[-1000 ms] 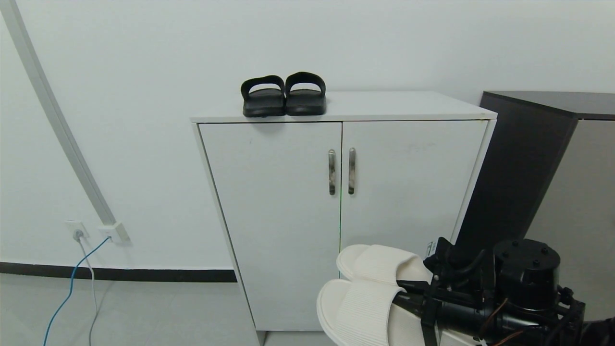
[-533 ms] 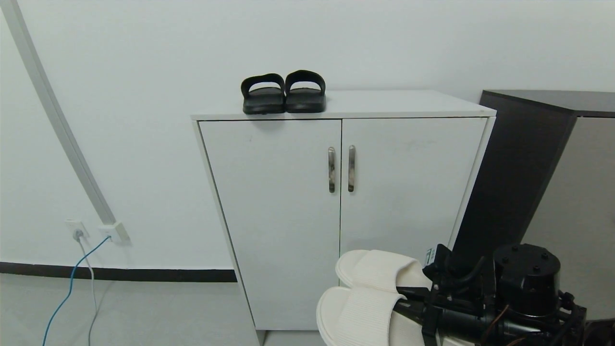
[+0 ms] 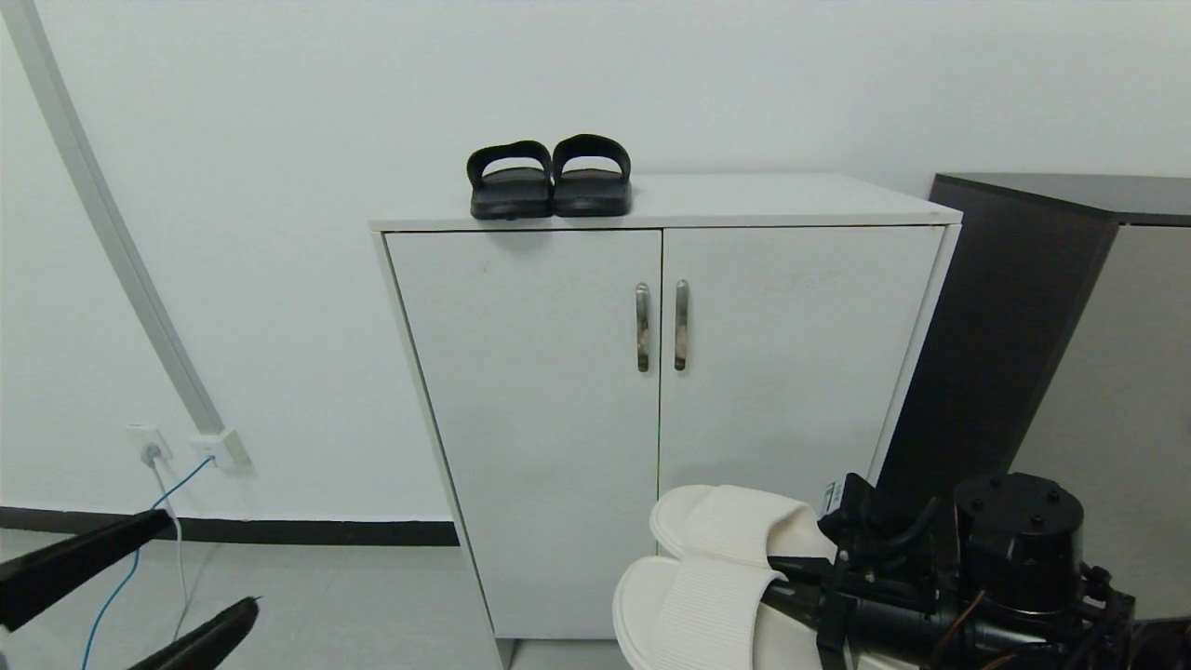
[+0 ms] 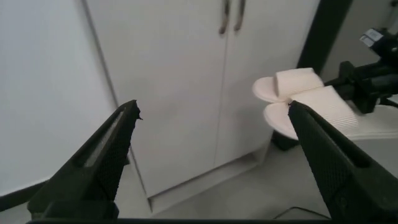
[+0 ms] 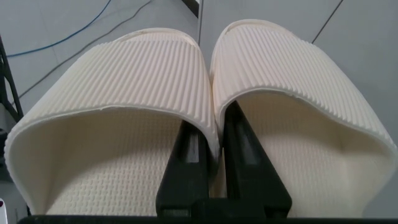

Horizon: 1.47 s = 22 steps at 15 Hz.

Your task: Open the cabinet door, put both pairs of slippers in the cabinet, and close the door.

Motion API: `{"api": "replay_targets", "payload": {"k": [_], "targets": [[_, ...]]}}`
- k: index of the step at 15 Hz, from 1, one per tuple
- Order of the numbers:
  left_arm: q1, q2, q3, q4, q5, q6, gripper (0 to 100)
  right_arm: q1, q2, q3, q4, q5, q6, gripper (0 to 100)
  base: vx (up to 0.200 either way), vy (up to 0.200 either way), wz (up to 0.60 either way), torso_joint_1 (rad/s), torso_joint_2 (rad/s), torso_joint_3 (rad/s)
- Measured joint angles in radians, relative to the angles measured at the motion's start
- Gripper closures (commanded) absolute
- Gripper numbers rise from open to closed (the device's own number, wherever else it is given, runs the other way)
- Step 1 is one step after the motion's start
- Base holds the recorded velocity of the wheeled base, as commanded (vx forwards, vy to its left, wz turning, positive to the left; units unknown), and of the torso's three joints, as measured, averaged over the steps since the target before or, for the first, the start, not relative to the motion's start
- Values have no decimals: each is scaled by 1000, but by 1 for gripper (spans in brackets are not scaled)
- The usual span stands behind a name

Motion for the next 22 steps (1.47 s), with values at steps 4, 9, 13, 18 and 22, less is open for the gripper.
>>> {"api": "replay_targets", "payload": {"k": [4, 9, 13, 18, 22], "targets": [[-198, 228, -115, -127, -4, -129, 0, 0, 8, -1, -3, -12, 0, 100, 0, 0, 0, 0, 0, 0], [-313, 424, -204, -259, 16, -155, 0, -1, 16, -4, -3, -16, 1, 100, 0, 0, 0, 0, 0, 0], [-407, 602, -287, -344, 95, -157, 0, -1, 19, -4, -3, -17, 1, 100, 0, 0, 0, 0, 0, 0], [-482, 769, -433, -394, 100, -214, 0, -1, 19, -1, -3, -18, 0, 100, 0, 0, 0, 0, 0, 0], [-521, 899, -589, -395, 90, -234, 0, -7, 18, -2, -3, -18, 1, 100, 0, 0, 0, 0, 0, 0]]}}
